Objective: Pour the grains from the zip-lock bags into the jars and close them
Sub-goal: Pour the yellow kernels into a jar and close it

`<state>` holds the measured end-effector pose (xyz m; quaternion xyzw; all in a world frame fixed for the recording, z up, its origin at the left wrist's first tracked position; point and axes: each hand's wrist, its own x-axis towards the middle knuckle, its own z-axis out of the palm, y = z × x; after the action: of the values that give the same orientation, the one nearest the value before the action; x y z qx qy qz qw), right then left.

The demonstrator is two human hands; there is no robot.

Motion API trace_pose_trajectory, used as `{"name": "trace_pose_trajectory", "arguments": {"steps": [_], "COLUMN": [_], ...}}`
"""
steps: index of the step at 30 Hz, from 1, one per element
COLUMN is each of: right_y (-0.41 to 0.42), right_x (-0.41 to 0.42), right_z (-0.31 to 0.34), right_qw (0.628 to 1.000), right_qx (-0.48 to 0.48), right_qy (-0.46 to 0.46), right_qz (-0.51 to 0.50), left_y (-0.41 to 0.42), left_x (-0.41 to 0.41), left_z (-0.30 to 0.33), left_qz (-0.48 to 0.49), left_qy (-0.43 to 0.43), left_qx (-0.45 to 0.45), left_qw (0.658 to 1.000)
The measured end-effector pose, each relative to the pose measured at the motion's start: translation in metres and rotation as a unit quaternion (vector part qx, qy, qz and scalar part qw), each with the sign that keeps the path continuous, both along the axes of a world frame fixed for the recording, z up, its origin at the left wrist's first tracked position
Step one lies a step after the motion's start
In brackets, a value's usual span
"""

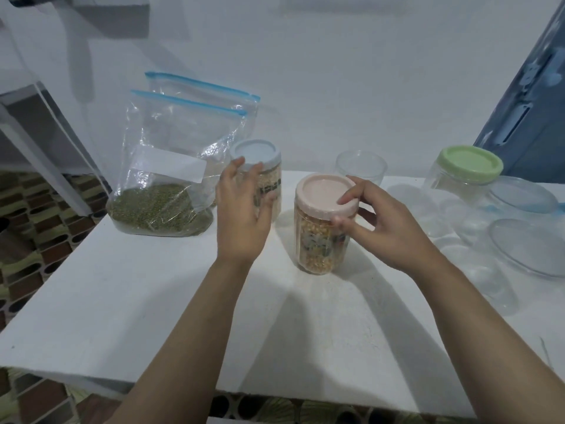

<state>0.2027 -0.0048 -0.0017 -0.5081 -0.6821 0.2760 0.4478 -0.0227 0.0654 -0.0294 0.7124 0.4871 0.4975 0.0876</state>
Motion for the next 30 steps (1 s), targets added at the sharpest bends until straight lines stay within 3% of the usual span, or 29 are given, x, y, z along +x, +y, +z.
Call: {"name": "trace_pose_trajectory", "arguments": {"steps": [4,9,15,24,30], "right_y": [0.009,0.035,0.080,0.150,0.178], "right_x": [-0.001,-0.017,-0.035,-0.046,-0.036], "right_z": [0.001,0.005,0.030,0.025,0.022], "right_qw": [0.999,0.995,0.934,0.900,0.896], "right_qx": [-0.004,0.020,0.026,0.044,0.044], "right_qy": [-0.043,-0.091,-0.327,-0.364,-0.361], "right_qz": [0.000,-0.035,-0.140,-0.237,-0.254], "left_y": [0.018,0.043,0.075,0.134,0.147], "left_x": [0.004,0.008,0.010,0.024,0.029], "left_z": [-0.004,-0.010,-0.011,-0.001,-0.004], "left_qz": [0.051,0.039,0.043,0.028,0.006], "left_qy": [0.037,0.043,0.040,0.027,0.022], "left_qx": [-0.064,-0.073,-0.077,-0.105,-0.097], "left_qw": [0.996,0.996,0.995,0.994,0.995]}}
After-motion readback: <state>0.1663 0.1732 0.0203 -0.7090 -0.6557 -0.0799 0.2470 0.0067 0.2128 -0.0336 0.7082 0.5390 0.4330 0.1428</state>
